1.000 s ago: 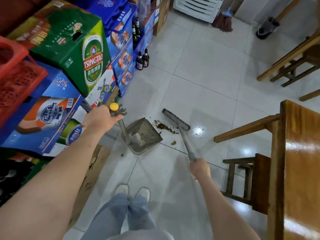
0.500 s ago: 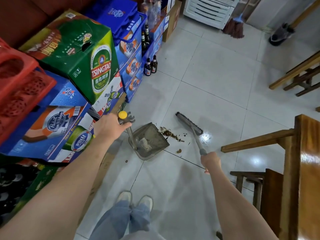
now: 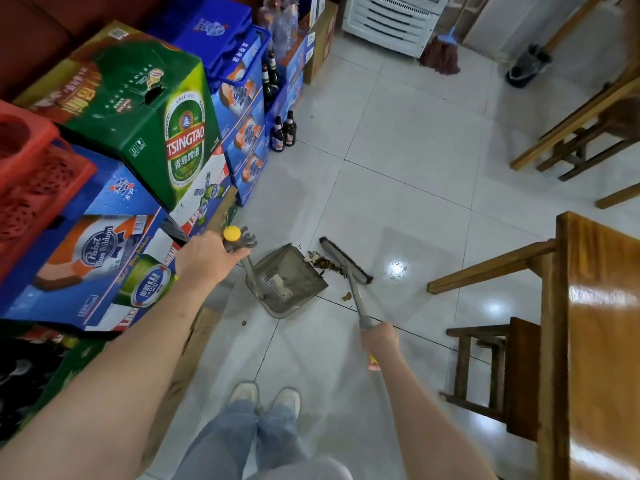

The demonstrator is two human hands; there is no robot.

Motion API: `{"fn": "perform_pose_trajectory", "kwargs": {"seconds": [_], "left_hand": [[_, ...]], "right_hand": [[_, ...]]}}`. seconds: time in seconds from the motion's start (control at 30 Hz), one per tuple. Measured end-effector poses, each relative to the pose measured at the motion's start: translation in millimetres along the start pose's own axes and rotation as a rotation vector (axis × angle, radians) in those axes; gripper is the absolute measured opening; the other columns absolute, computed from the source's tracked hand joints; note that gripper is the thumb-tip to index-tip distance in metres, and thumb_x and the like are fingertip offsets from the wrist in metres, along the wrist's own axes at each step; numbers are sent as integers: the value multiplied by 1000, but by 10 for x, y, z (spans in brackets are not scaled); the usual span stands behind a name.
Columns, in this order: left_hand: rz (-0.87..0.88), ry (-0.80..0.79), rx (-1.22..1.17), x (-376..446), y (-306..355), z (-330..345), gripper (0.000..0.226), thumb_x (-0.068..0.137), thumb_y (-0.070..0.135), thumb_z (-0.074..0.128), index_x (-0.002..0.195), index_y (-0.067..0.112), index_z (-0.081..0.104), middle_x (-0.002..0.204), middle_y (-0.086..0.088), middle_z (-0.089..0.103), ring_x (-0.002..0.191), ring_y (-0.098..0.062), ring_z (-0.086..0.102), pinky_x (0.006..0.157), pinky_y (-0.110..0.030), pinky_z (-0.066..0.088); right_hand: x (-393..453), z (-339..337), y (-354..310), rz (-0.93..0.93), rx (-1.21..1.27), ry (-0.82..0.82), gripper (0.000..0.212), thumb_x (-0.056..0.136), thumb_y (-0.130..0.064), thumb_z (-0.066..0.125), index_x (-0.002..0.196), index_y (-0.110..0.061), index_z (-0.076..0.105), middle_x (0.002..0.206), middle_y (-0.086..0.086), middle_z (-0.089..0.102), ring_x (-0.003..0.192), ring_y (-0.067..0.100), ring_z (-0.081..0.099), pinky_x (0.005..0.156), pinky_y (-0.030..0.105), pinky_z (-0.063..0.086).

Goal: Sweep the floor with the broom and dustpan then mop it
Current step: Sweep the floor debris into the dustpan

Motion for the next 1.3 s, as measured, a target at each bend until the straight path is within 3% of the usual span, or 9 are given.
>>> {"fn": "perform_pose_trajectory", "kwargs": {"seconds": [0.1,0.2,0.33,0.53,0.67,0.8,1.0,1.1,1.3], "left_hand": [[3,6,-6,-72,-47,-11,51,77,60,66,76,10,60,65,-5,57,62,-24,52,51,-27,35],[13,6,-20,-160,-83,-1,52,77,61,66,76,10,60,65,-6,58,62,-24,53,52,-26,37],[25,18,-27,-298,-143,14,54,74,64,65,73,11,61,67,-7,60,66,-27,58,52,-27,40],[49,3,-83,-486,-254,-3,48,76,58,68,73,10,64,66,-5,57,70,-29,60,56,-28,41],[66,28,-59,-582,-343,-8,46,77,57,68,76,11,67,67,-4,56,65,-24,51,54,-27,38],[75,18,-44,-640,-436,16,44,77,56,69,76,12,67,72,-8,63,73,-29,59,56,-27,38],[121,-40,-14,-664,-617,-52,43,77,59,67,71,16,62,67,-3,59,65,-22,55,54,-25,41],[148,-47,-11,-688,-745,-112,43,77,59,67,63,21,53,64,-2,59,63,-22,58,54,-25,46],[166,-57,-26,-748,-899,-235,44,80,52,68,66,17,47,65,-2,51,66,-22,50,51,-24,32]], "right_hand": [[-122,23,91,-22,-19,16,15,89,-23,52,91,-9,51,83,11,56,69,27,58,33,19,40],[-211,-44,188,-28,-47,45,18,91,-24,52,90,-6,54,74,9,54,56,21,56,30,15,35],[-248,-73,266,0,30,71,23,91,-22,52,97,-1,60,86,16,63,52,24,59,30,24,43],[-177,-104,284,7,-18,92,22,90,-19,51,105,-3,56,102,20,66,53,28,60,29,22,42],[-174,-67,319,29,-22,79,11,89,-11,51,94,-2,54,97,22,67,44,25,59,30,21,42],[-205,149,361,70,41,39,8,86,-9,53,85,-3,49,96,22,64,25,21,51,31,23,43],[-573,532,285,75,170,-7,19,90,-15,47,77,-4,41,53,17,54,19,21,45,30,20,42],[-707,730,222,100,205,-20,13,91,-16,48,86,-4,47,28,9,46,18,21,44,30,20,40],[-951,998,235,122,327,-22,32,91,-31,48,81,-1,51,35,11,48,30,23,48,33,21,43]]}}
Point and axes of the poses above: each hand's wrist, its own x-axis towards the middle knuckle, its own z-axis out of the palm, y = z × x, the point moved 4 cm from there along x, towards the middle knuckle
